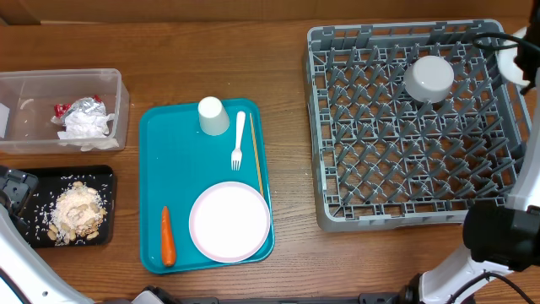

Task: Sort waste into correct bins and load items into the dishwasher rack
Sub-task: 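Lower the white bowl into the rack's right side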

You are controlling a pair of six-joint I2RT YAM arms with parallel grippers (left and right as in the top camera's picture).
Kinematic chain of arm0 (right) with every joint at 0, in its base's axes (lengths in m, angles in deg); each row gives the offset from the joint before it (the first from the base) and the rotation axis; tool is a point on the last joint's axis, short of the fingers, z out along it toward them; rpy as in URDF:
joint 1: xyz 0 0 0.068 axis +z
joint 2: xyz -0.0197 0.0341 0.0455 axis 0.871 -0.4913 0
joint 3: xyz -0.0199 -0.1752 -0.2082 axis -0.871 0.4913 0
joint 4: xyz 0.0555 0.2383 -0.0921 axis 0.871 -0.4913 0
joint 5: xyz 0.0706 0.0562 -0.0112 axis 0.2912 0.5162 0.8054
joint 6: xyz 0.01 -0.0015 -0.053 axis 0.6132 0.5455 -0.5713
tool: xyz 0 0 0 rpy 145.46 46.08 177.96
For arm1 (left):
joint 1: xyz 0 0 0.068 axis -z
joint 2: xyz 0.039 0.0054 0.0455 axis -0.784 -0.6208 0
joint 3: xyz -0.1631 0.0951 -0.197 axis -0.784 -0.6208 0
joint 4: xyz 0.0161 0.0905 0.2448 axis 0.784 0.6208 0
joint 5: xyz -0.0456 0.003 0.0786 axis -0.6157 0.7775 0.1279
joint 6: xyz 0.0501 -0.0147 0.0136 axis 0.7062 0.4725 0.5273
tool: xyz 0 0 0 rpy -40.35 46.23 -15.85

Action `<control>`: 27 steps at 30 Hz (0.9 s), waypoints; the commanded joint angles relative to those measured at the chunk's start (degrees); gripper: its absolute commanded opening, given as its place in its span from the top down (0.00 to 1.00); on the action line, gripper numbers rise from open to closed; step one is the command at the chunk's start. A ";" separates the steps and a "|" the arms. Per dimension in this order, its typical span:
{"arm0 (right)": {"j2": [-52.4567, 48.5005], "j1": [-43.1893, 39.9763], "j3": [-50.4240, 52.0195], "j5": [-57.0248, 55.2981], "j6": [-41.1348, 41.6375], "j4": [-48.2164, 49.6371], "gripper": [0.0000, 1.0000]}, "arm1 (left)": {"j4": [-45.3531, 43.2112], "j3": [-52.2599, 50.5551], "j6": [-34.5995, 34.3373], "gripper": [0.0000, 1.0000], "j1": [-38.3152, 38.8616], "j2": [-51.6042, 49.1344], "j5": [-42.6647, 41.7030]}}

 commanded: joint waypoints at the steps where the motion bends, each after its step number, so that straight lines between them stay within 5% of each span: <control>1: 1.25 -0.09 4.98 -10.34 6.38 -0.70 0.96 | 0.00 1.18 -0.59 0.00 -0.07 -0.20 -0.24; 11: 1.25 0.31 22.21 -19.82 9.84 3.43 0.96 | 0.00 1.18 -0.59 0.00 -0.07 -0.20 -0.24; 27: 0.81 9.42 35.10 -24.79 8.96 8.11 0.96 | 0.00 1.18 -0.59 0.00 -0.07 -0.20 -0.24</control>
